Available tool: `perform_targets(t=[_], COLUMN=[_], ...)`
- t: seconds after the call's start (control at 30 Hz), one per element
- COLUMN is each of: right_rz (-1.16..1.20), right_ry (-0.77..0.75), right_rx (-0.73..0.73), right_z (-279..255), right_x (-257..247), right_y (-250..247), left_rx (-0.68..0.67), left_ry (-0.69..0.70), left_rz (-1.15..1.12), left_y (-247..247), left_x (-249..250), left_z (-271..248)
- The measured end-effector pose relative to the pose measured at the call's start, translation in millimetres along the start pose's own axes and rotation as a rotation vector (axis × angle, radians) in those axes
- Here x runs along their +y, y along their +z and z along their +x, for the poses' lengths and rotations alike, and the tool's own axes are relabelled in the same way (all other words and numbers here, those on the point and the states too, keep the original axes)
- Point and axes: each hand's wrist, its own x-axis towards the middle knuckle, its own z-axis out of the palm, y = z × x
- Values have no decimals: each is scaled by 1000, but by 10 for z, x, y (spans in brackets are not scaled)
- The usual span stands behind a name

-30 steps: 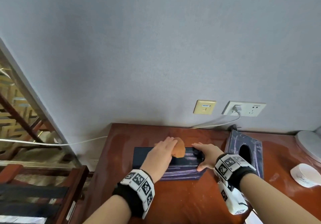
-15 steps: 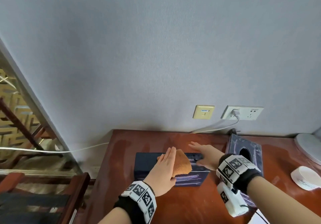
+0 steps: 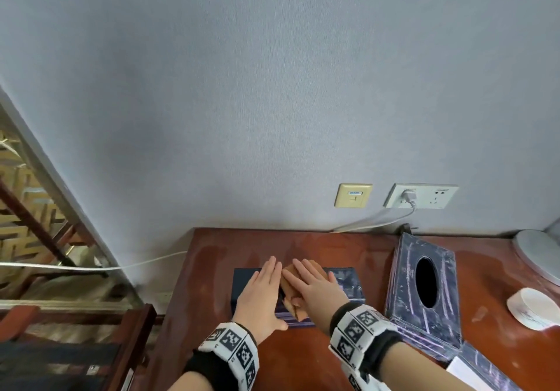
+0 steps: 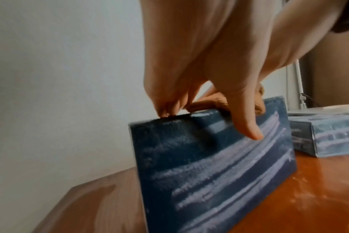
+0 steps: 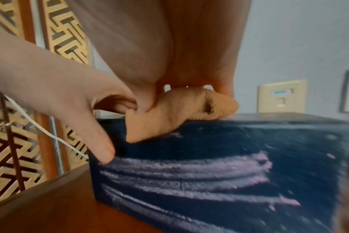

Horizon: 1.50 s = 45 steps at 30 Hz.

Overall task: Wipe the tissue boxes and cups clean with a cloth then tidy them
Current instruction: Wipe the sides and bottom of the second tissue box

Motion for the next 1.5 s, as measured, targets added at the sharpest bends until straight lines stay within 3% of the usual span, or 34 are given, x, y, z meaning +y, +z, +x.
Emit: perform_targets(t=[0.27, 0.43, 0.53, 0.67, 0.8, 1.07, 1.23, 1.33, 1.5], right_rz=[150, 198, 284, 255, 312, 358, 436, 450, 212], right_ry=[87, 366, 291, 121, 67, 206, 287, 196, 173], right_rx=[72, 102, 274, 89, 146, 132, 261, 173, 35], right_z=[-372, -481, -422, -274, -355, -610, -612, -509, -431], right_x=[674, 907, 799, 436, 654, 1063, 1088, 927, 760], right_y=[-55, -308, -388, -82, 85, 46, -213, -199, -125], left_rx=[39, 43, 27, -3, 4, -43, -40, -38, 3], left_ry=[15, -1, -25, -47, -52, -90, 29, 53, 24], left_rz=[26, 3, 31, 59, 69, 190, 235, 219, 285], left_y=[2, -57, -106, -132, -135, -160, -57, 114, 315], left_x=[1, 26, 60, 74, 80, 202, 531, 761, 860], left_z=[0, 59, 91, 100, 80, 157, 414, 547, 646])
